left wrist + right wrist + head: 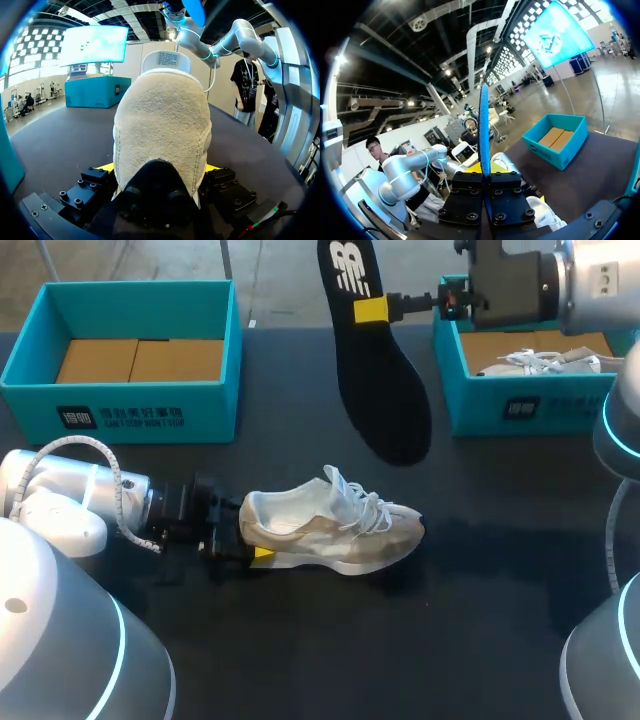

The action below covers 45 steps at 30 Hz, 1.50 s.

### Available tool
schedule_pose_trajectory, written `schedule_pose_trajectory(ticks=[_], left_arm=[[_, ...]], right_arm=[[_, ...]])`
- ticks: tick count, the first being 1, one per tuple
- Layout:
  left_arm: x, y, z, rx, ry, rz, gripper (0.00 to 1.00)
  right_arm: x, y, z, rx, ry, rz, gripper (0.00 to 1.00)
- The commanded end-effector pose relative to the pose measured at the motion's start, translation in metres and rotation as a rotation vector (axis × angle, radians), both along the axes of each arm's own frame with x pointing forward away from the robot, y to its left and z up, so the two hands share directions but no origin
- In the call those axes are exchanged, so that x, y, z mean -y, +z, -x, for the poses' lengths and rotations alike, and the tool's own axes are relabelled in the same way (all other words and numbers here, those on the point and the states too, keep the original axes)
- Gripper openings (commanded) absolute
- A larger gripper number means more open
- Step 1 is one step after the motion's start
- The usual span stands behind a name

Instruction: Take the shoe out of the shoebox, open the shoe tongue, remove and reinsert the insole, then place the shoe into the shoebox

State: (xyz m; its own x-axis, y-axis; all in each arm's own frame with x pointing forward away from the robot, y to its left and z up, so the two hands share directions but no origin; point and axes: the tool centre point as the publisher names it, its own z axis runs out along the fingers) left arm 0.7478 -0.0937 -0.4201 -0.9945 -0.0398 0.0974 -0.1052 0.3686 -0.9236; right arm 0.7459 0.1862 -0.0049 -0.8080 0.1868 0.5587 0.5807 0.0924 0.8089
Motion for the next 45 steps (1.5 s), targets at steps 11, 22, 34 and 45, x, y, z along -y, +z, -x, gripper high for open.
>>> schedule_pose_trajectory(ticks=[11,22,34,45], left_arm=[[0.000,0.000,0.000,-0.001,0.000,-0.001,0.00],[0.000,0.000,0.000,-0.001,0.000,-0.001,0.00],[0.000,0.000,0.000,-0.001,0.000,-0.001,0.00],[0.000,0.000,0.000,-0.001,0.000,-0.001,0.00]], right_arm=[[0.018,0.008,0.017,-0.011,-0.040,0.043,0.00],[0.031,0.024,0.036,-0.055,-0.082,0.059,0.00],[0.040,0.037,0.058,-0.058,-0.145,-0.013,0.00],[0.048,0.040,0.073,-0.084,-0.164,-0.005,0.00]])
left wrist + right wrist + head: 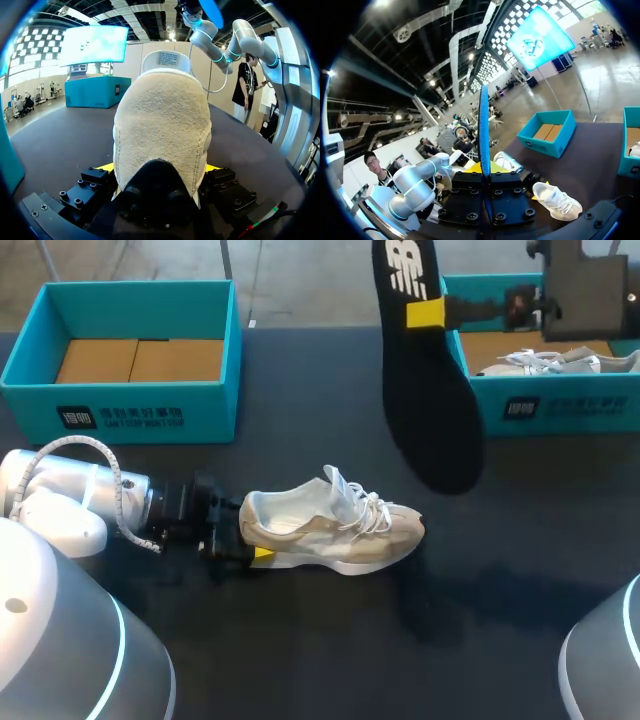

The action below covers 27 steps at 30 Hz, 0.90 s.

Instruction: Take the shoe out of the shoebox, open the shoe tongue, remove and reinsert the insole, then place the shoe into the shoebox

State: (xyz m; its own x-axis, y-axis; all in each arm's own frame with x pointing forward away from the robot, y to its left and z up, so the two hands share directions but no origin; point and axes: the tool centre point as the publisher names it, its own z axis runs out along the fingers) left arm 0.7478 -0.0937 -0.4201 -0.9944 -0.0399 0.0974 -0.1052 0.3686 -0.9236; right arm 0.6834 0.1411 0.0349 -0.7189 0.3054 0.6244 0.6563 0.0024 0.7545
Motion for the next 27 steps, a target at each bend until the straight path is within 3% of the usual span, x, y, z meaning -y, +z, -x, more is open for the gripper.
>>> schedule_pose_trajectory(ticks=[1,27], left_arm=[[0.000,0.000,0.000,-0.001,0.000,-0.001,0.00],[0.000,0.000,0.000,-0.001,0.000,-0.001,0.00]], right_arm=[[0.003,0.000,0.012,0.002,-0.014,-0.011,0.00],[-0.023,-0.019,0.038,0.036,-0.063,-0.104,0.00]])
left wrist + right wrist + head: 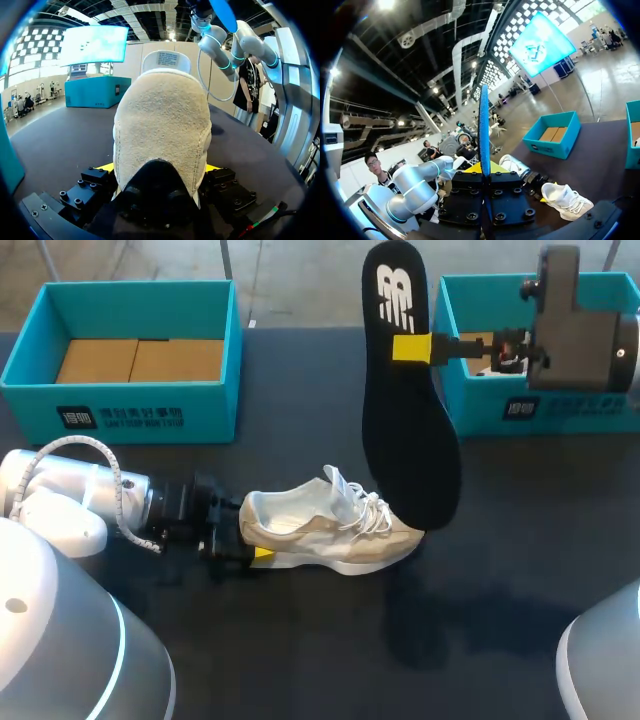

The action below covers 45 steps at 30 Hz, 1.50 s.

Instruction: Take the shoe out of the shoebox, open the shoe tongue, remove and reinsert the insole, then place the shoe into the shoebox

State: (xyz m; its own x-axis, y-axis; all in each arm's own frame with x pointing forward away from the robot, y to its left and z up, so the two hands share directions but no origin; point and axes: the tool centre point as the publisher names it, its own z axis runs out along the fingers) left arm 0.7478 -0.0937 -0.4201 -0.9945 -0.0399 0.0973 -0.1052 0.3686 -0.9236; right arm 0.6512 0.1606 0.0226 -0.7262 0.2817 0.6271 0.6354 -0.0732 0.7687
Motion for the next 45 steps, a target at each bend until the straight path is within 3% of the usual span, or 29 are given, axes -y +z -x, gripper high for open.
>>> schedule_pose_trajectory(ticks=[1,10,34,45], left_arm=[[0.000,0.000,0.000,-0.001,0.000,-0.001,0.00],[0.000,0.000,0.000,-0.001,0.000,-0.001,0.00],[0.000,0.000,0.000,-0.001,0.000,-0.001,0.00],[0.000,0.000,0.000,-0.001,0.000,-0.001,0.00]], right_arm=[[-0.003,-0.007,0.007,0.009,-0.036,-0.034,0.00],[-0.002,-0.007,0.015,0.006,-0.046,-0.056,0.00],[0.000,-0.007,0.015,0.010,-0.067,-0.042,0.00],[-0.007,-0.006,-0.001,0.027,-0.055,-0.047,0.00]])
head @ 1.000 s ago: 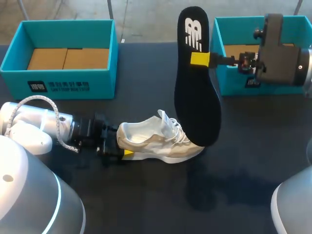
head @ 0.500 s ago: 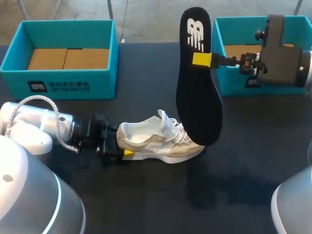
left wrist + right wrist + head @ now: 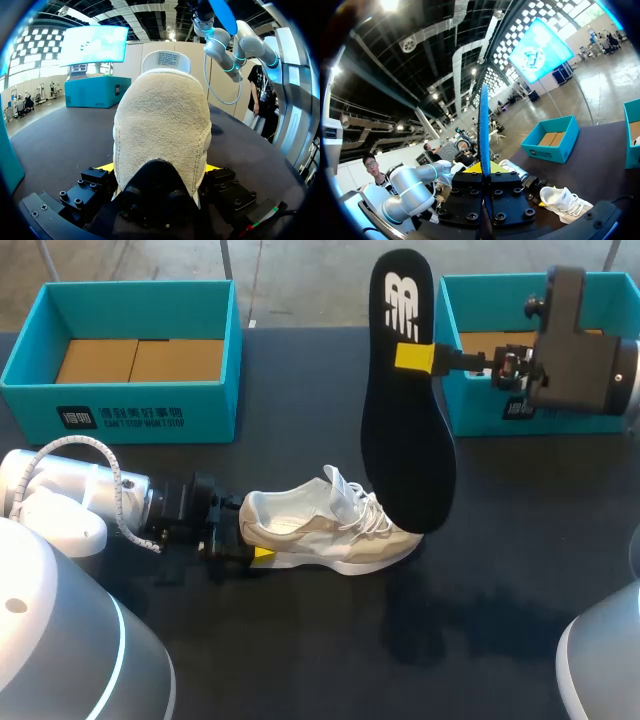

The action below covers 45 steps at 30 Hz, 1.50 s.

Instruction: Take the shoe out of the shoebox, open the shoe tongue, remove and reinsert the insole, then place the shoe into the shoebox

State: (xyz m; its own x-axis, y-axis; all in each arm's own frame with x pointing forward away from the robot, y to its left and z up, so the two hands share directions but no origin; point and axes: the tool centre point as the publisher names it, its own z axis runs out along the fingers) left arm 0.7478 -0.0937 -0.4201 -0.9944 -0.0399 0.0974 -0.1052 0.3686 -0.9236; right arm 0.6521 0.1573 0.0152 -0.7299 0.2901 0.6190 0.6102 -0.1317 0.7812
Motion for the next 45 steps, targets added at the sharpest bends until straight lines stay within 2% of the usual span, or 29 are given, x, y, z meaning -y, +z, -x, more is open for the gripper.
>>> schedule_pose_trajectory(ticks=[1,15,33,34,35,36,37,45], left_arm=[[0.000,0.000,0.000,-0.001,0.000,-0.001,0.00],[0.000,0.000,0.000,-0.001,0.000,-0.001,0.00],[0.000,0.000,0.000,-0.001,0.000,-0.001,0.00],[0.000,0.000,0.000,-0.001,0.000,-0.001,0.11],[0.000,0.000,0.000,-0.001,0.000,-0.001,0.43],[0.000,0.000,0.000,-0.001,0.000,-0.001,0.97],[0.000,0.000,0.000,-0.001,0.000,-0.001,1.00],[-0.011,0.007,0.000,0.001,0.007,-0.042,1.00]], right_arm=[[-0.010,0.001,-0.001,0.001,-0.010,-0.010,0.00],[-0.007,-0.001,-0.017,0.008,0.003,0.005,0.00],[-0.005,-0.002,-0.019,0.017,-0.009,-0.007,0.00],[-0.005,-0.002,-0.019,0.017,-0.009,-0.007,0.00],[-0.005,-0.002,-0.019,0.017,-0.009,-0.007,0.00],[-0.005,-0.002,-0.019,0.017,-0.009,-0.007,0.00],[-0.005,-0.002,-0.019,0.017,-0.009,-0.007,0.00],[-0.005,-0.002,-0.019,0.017,-0.009,-0.007,0.00]])
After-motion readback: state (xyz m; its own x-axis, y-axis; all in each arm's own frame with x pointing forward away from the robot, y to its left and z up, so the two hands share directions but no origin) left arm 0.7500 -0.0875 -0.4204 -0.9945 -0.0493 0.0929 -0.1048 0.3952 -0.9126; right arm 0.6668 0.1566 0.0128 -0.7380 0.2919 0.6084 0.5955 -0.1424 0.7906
